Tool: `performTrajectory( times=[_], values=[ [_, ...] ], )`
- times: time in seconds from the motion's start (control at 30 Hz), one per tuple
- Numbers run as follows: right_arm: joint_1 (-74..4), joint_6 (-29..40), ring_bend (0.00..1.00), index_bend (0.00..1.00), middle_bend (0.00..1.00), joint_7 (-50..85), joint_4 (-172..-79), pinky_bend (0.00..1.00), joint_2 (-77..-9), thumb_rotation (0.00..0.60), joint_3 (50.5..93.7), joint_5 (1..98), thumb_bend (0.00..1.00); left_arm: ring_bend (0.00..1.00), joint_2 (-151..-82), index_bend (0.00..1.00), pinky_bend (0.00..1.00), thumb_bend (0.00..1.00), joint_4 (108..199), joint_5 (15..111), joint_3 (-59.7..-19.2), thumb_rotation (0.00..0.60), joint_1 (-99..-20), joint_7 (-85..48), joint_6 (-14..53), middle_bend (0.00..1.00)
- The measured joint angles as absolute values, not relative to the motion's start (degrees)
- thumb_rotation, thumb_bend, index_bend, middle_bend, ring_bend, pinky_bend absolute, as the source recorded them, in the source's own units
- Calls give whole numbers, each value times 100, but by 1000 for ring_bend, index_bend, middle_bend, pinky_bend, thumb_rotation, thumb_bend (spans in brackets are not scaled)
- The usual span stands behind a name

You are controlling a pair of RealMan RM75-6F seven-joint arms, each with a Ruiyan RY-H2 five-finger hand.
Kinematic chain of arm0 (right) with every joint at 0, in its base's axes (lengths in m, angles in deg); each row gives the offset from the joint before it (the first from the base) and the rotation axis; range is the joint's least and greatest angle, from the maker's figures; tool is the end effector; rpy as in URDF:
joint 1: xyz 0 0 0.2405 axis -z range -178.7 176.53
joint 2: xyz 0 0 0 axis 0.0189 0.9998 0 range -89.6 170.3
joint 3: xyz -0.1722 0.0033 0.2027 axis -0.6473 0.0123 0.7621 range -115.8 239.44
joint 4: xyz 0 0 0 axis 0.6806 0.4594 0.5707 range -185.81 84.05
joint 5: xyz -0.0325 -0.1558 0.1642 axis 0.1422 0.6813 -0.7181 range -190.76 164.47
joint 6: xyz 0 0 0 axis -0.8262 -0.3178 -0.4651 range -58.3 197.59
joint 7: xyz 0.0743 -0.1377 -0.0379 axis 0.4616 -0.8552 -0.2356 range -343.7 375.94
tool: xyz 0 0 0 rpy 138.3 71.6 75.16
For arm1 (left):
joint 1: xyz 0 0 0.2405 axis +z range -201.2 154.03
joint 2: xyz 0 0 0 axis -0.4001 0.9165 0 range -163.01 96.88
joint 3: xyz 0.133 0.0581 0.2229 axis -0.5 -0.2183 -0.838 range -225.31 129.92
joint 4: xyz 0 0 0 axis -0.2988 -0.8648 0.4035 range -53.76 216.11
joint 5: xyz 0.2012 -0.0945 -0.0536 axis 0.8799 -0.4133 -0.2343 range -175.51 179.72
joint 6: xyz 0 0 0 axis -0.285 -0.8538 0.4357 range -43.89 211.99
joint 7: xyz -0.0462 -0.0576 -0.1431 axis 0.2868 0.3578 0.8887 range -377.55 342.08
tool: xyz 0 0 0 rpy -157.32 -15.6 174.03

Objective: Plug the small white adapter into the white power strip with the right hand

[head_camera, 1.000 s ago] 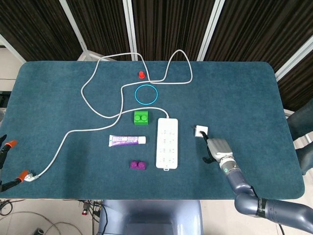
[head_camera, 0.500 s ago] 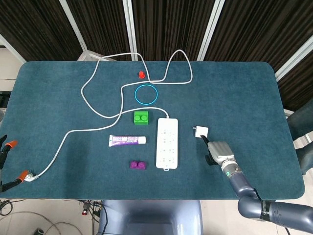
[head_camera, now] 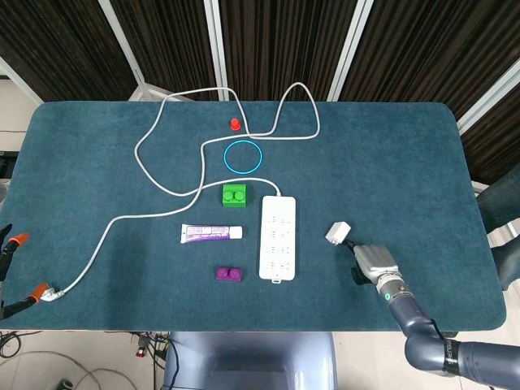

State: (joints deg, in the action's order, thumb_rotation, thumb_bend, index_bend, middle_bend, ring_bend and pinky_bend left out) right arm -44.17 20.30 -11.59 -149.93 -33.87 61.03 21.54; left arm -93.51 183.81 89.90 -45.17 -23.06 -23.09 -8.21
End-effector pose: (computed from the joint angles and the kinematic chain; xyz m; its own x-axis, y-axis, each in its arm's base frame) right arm -0.2444 -0.3171 -0.0076 0.3947 -0.6156 0.6821 -0.8917 -0.0776 0.4460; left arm -0.3000 0.1676 0.1672 0.3797 -0.0759 0.9220 0.9250 0.0447 -0.3772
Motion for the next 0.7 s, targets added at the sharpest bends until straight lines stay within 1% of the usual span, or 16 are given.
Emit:
performTrajectory(
  times=[0.33, 0.7],
  values=[
    [-4395, 1955, 832, 133, 731, -1092, -15247, 728, -3197, 600, 6046, 2290, 639, 0, -9360, 161, 84, 170, 18387, 8993, -4518, 600, -2305, -2339, -822, 0],
    [-4410, 1843, 832, 133, 731, -993, -15283, 728, -3119, 600, 6126, 2287, 639, 0, -9351, 161, 90, 170, 18384, 8966, -4504, 600, -2297, -2315, -836, 0]
  ],
)
